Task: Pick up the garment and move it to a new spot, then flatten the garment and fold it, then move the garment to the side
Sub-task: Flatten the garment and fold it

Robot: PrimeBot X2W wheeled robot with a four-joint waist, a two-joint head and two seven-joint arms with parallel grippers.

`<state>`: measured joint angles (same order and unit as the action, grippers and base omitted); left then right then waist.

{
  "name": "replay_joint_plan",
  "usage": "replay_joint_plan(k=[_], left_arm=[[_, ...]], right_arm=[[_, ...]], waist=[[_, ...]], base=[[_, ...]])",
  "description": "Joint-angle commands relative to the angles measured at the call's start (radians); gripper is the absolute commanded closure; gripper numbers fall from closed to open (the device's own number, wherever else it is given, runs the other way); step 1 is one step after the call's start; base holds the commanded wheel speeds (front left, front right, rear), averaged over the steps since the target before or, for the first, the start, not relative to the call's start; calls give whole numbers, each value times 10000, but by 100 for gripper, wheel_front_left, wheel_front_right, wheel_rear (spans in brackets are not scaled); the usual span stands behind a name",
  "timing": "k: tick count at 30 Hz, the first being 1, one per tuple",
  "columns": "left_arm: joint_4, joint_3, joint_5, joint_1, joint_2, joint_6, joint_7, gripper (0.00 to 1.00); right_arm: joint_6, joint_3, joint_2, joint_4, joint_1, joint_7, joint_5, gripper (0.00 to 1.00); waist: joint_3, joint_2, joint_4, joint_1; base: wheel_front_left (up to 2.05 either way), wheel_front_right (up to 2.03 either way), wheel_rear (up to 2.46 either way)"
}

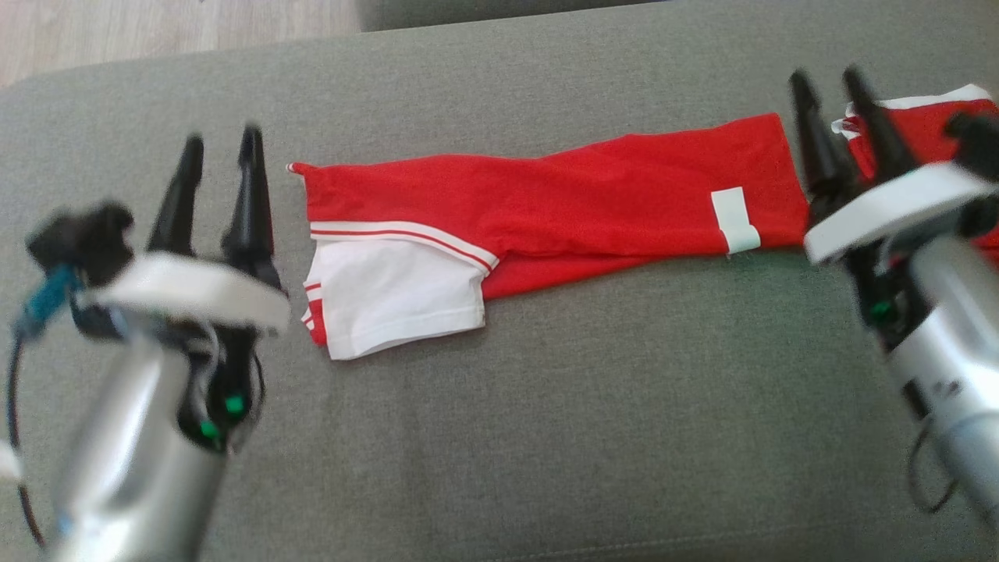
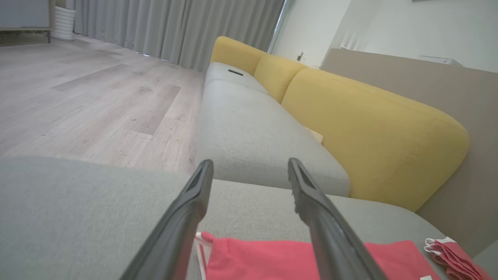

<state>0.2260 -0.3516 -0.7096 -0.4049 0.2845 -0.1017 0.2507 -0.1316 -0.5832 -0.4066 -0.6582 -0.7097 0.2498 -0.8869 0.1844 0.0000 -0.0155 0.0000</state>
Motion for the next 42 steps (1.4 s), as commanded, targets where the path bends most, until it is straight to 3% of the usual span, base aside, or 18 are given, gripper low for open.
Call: replay_joint_plan(k=[1,7,10,16,26,37,41,42], left_arm=[[-476,751,387,-20,-7,163,108,0],[-875,2349,2016,1298,-1425,1220,109,0],[-673,2817,2584,1481,-1731,1658,109,0],[-450,3136,3118,1323,-2031,2078,110,0],[-137,3023,3421,1114,-2284,2299,110,0],[-79,2891,3413,1068,-2330,2321,110,0],[-70,2894,3411,1073,-2333,2322,110,0],[-54,2891,3406,1069,-2334,2322,110,0]], right_arm=[[9,417,181,359,221,110,411,0],[9,2481,1665,955,1730,117,2568,0],[9,3171,2060,1166,2076,118,3356,0],[9,4366,2454,797,2154,95,4413,0],[9,6794,3141,-1369,1286,-215,6192,0],[9,8436,3347,-3311,387,-141,7737,0],[9,8541,3432,-3927,160,-386,7890,0],[9,8511,3449,-4041,108,-437,7864,41]], waist=[[8,0,-8,0],[80,0,21,0],[193,0,66,0],[463,0,202,0],[944,0,461,0],[1194,0,590,0],[1206,0,602,0],[1198,0,604,0]], base=[[0,0,0],[0,0,0],[0,0,0],[0,0,0],[0,0,0],[0,0,0],[0,0,0],[0,0,0]])
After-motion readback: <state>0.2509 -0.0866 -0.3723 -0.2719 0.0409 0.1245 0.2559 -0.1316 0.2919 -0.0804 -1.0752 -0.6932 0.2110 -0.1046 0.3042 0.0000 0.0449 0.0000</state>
